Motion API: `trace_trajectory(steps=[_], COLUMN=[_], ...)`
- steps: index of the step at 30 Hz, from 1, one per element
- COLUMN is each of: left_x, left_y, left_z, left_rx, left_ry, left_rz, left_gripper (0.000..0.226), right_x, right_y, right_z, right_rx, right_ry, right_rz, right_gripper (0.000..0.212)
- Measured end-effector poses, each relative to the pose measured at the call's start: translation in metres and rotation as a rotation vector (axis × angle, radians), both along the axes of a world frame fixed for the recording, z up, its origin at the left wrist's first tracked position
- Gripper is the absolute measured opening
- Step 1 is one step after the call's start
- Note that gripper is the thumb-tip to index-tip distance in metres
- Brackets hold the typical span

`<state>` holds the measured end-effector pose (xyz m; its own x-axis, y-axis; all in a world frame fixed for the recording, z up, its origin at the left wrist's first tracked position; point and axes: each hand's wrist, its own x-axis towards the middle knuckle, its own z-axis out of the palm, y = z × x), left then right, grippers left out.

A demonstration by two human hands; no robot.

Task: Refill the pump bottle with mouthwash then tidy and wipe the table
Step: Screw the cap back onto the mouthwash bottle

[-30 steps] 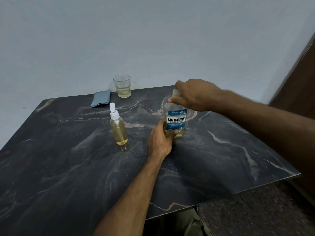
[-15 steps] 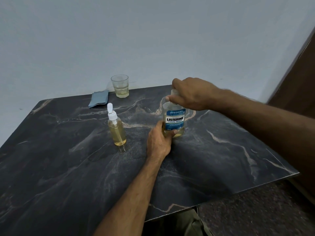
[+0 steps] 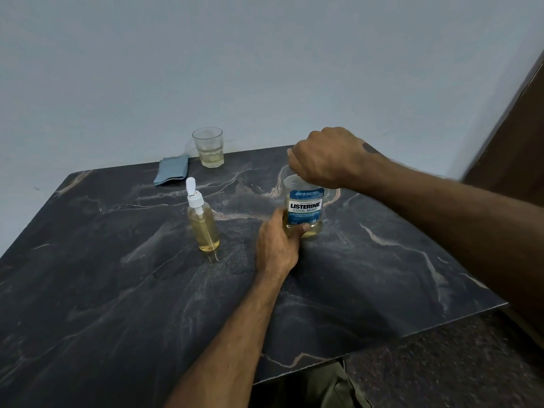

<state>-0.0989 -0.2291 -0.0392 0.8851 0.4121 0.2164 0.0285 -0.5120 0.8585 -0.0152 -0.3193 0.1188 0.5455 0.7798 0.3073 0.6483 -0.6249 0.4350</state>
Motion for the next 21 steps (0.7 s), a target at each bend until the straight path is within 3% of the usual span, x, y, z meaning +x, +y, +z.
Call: trace_trajectory(steps=[4,9,21], left_x=[-0.001,-0.001,-0.003], left_y=[0.001,0.001,-0.007], left_z=[0.002,0.003,0.008], left_rx=[-0.006,0.007,0.071], left_ry=[0.000,0.016,0.058], left_rz=[-0.015,-0.008,0.064], left_gripper=[0.040,0.041,0.045], right_x=[0.003,0.004,-0.001], right_y=[-0.002,-0.002,0.006], right_z=[-0.001,0.001,-0.007], right_rx=[0.063,-0.024,0.107], right_ry=[0.040,0.061,0.028], right_rz=[0.026,0.191,-0.034], right_gripper=[0.048,0.049,0.054])
